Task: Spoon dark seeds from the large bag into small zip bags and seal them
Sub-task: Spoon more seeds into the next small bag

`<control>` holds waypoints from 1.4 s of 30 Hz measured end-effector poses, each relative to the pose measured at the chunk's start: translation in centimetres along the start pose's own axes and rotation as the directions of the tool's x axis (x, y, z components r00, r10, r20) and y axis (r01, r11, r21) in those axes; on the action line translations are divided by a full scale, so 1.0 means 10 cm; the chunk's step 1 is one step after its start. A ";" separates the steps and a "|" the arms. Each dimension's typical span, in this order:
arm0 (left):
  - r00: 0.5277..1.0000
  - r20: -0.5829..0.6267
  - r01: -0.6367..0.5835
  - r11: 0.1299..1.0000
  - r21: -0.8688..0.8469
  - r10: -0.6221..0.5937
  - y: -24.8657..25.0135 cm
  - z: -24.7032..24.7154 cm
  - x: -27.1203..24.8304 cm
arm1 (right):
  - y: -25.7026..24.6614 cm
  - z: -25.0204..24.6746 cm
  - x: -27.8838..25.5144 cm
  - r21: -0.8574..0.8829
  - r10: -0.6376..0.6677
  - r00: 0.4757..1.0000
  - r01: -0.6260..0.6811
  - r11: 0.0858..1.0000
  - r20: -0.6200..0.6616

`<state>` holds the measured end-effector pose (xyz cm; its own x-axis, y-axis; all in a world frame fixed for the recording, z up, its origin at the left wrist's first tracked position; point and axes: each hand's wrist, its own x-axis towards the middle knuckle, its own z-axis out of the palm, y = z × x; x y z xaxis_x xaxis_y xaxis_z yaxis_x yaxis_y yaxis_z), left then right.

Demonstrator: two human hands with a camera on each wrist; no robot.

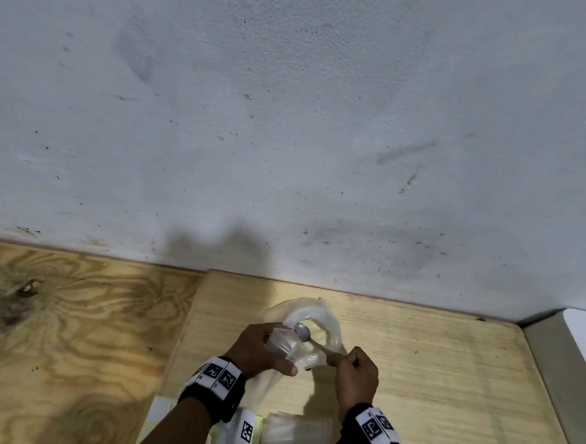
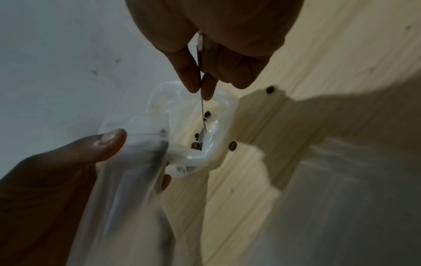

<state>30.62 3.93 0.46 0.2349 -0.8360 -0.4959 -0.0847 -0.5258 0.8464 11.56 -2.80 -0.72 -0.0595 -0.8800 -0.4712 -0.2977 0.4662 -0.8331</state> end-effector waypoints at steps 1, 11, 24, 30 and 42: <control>1.000 0.006 -0.007 1.000 0.007 0.007 0.00 0.01 -0.01 | 0.02 0.03 0.02 0.005 0.041 0.999 -0.041 0.999 -0.003; 0.998 0.028 -0.052 0.984 0.169 0.048 -0.06 0.03 0.01 | 0.25 0.10 0.07 -0.136 -0.080 0.989 0.097 0.986 0.126; 1.000 -0.018 0.002 1.000 -0.013 -0.002 -0.06 -0.02 0.04 | -0.04 0.03 0.17 0.046 0.166 0.941 -0.188 0.981 0.296; 0.998 -0.062 0.017 0.968 -0.250 -0.034 -0.07 -0.13 0.07 | -0.16 -0.18 0.28 0.140 0.151 0.971 -0.178 0.974 0.187; 1.000 -0.016 0.020 0.964 -0.265 -0.025 -0.06 -0.11 0.03 | -0.24 -0.03 0.25 -0.124 -0.185 0.983 0.184 0.975 0.001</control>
<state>31.84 4.15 0.00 0.2528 -0.8198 -0.5138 0.1796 -0.4821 0.8575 11.82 -6.15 0.19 -0.0027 -0.9510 -0.3090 -0.4195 0.2816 -0.8630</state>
